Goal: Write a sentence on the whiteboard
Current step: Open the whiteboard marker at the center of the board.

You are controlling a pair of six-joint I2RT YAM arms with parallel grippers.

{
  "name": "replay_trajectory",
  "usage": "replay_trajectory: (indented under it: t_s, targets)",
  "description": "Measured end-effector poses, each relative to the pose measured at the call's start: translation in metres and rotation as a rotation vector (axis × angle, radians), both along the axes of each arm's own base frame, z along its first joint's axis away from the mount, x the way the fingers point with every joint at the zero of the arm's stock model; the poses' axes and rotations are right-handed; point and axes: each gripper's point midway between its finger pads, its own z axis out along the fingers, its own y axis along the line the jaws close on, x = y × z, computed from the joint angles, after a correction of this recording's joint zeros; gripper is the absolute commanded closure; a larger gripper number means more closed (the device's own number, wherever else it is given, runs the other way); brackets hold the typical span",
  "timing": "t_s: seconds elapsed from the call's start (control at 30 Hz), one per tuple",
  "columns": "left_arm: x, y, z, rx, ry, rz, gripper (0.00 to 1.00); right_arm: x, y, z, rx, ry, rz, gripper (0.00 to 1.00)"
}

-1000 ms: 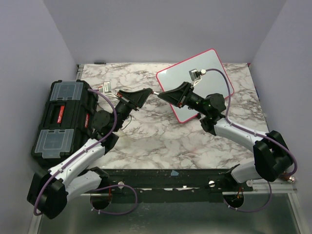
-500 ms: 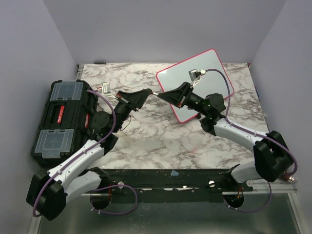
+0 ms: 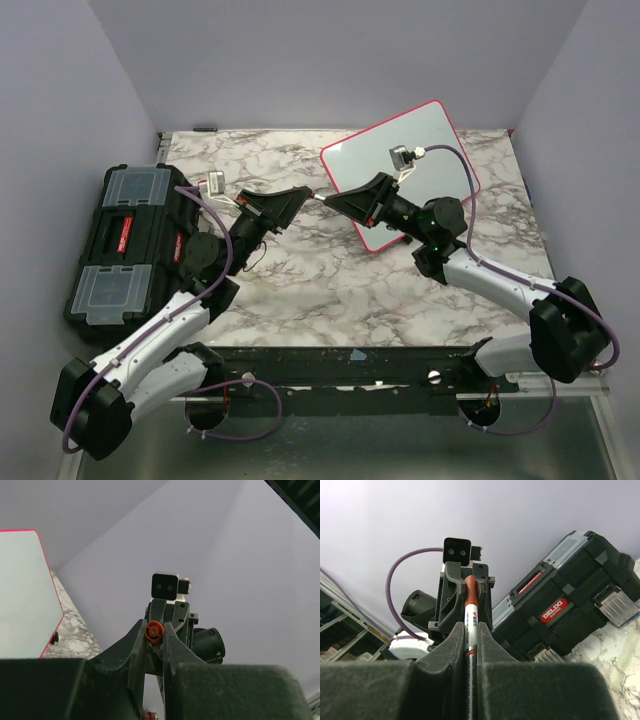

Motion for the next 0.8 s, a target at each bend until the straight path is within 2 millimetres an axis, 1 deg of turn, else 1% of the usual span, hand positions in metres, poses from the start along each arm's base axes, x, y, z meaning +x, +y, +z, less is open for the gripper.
replay_trajectory:
  t_s: [0.13, 0.33, 0.57, 0.8]
  targets:
    - [-0.006, 0.000, -0.002, 0.005, -0.005, -0.015, 1.00, -0.007, -0.002, -0.002, -0.004, -0.015, 0.000, 0.99]
    - [-0.007, 0.000, -0.007, 0.026, 0.007, -0.012, 1.00, -0.007, -0.003, -0.006, -0.018, -0.020, -0.011, 0.99]
    - [-0.015, 0.004, -0.009, 0.060, 0.001, -0.002, 1.00, -0.010, -0.003, -0.007, -0.042, -0.029, -0.027, 0.99]
    - [-0.019, 0.007, -0.022, 0.103, 0.034, 0.006, 1.00, -0.012, -0.001, -0.020, -0.069, -0.009, -0.021, 0.99]
